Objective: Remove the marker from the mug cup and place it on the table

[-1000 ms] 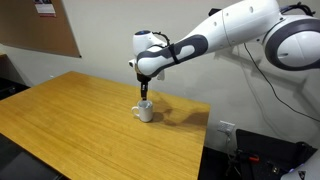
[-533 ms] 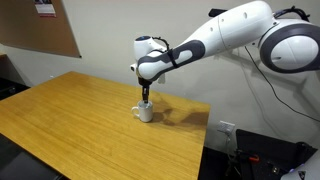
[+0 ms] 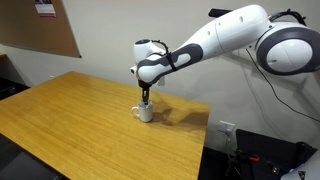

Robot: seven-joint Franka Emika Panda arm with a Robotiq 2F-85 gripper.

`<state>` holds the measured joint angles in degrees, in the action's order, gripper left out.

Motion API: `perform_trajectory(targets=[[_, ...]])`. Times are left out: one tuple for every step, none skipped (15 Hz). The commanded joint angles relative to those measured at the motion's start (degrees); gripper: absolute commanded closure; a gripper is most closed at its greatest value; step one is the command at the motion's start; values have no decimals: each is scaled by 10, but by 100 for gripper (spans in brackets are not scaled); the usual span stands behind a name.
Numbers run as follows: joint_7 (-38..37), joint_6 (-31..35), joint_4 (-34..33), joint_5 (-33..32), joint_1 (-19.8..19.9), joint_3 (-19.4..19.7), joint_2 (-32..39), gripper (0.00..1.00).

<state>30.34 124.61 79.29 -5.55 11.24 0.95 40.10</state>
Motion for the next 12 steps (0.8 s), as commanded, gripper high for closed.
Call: perform_trajectory(targets=[[17, 12, -23, 4, 11, -11, 16, 47], [19, 13, -26, 5, 12, -12, 18, 46], [19, 11, -30, 6, 13, -13, 22, 47], [20, 9, -34, 7, 14, -15, 25, 48], [21, 8, -37, 9, 16, -16, 29, 48], [21, 6, -42, 9, 16, -16, 33, 49], [20, 4, -46, 9, 17, -16, 37, 48], [21, 2, -49, 9, 18, -17, 41, 49], [20, -1, -52, 9, 18, -17, 44, 49], [20, -2, -56, 9, 18, -17, 47, 49], [21, -4, -59, 9, 19, -18, 50, 48], [21, -6, -61, 9, 19, -18, 52, 49]])
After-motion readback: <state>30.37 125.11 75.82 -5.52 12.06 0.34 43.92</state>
